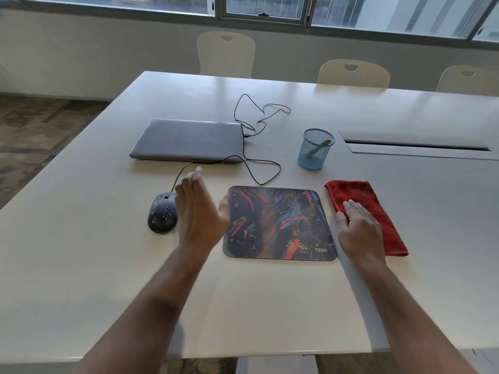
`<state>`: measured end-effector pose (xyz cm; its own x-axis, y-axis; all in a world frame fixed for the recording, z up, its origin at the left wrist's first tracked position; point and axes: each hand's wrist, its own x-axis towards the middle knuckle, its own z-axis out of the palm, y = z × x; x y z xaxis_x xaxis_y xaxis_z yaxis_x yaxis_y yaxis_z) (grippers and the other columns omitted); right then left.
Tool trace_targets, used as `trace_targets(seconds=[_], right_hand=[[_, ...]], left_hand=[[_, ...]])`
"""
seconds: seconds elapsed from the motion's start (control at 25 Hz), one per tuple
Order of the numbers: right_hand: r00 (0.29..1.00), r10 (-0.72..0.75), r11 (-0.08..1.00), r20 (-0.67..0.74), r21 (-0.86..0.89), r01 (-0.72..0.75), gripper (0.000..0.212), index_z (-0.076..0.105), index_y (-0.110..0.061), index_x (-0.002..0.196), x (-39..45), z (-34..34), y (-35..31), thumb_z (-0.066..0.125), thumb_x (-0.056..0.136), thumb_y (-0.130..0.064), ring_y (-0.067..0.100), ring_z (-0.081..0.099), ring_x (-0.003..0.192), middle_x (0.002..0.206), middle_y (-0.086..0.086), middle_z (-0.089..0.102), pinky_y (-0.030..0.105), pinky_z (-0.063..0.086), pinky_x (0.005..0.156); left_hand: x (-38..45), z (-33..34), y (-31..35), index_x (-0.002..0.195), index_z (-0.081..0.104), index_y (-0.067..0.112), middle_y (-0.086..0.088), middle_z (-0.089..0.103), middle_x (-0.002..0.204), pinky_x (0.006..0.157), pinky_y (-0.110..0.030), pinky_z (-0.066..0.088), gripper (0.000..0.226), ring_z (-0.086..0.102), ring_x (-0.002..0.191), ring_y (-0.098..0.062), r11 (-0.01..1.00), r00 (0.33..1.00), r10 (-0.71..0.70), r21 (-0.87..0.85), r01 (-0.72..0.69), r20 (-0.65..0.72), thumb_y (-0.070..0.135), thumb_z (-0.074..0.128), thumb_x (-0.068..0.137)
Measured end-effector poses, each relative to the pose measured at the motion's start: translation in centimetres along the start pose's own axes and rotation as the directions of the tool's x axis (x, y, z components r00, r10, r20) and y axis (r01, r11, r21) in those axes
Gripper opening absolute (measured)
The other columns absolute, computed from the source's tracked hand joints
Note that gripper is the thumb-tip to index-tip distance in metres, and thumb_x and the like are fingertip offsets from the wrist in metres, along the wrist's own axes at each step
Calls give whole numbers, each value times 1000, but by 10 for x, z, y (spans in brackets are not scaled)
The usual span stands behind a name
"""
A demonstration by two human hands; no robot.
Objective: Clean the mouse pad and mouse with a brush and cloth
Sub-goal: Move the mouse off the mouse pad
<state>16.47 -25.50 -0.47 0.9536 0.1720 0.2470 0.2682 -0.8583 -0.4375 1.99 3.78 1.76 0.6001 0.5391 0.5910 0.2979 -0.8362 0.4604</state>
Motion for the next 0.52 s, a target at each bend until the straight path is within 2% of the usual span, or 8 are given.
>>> trace_targets(seconds=[0.08,0.24,0.4,0.52], right_hand=[[1000,-3,1000,6,-27,3,42,63,-5,142,6,-4,-3,53,106,-24,31,51,145,151,15,60,46,34,121],[998,-23,993,-65,-121,15,34,74,-4,121,28,-16,-15,54,105,-26,41,67,111,122,22,73,51,52,101],[995,-27,996,-91,-84,20,31,74,-4,116,61,-25,-32,56,104,-26,43,68,106,118,23,71,50,52,98],[998,-28,999,-54,-18,27,32,72,-6,122,90,-28,-46,59,103,-28,43,68,112,126,22,69,50,51,101]], left_hand=[[11,12,14,143,37,-4,-19,46,131,103,-44,37,75,43,119,-38,998,998,39,-51,-36,58,24,70,81],[38,42,44,144,38,-1,-15,47,131,103,-43,38,74,42,121,-34,985,969,161,-88,-147,189,22,70,81],[68,76,72,145,37,1,-15,47,132,105,-42,37,72,41,123,-32,956,909,293,-85,-280,297,26,67,85],[88,97,94,144,38,4,-13,46,134,103,-44,37,69,40,125,-32,930,867,365,-81,-359,339,28,66,86]])
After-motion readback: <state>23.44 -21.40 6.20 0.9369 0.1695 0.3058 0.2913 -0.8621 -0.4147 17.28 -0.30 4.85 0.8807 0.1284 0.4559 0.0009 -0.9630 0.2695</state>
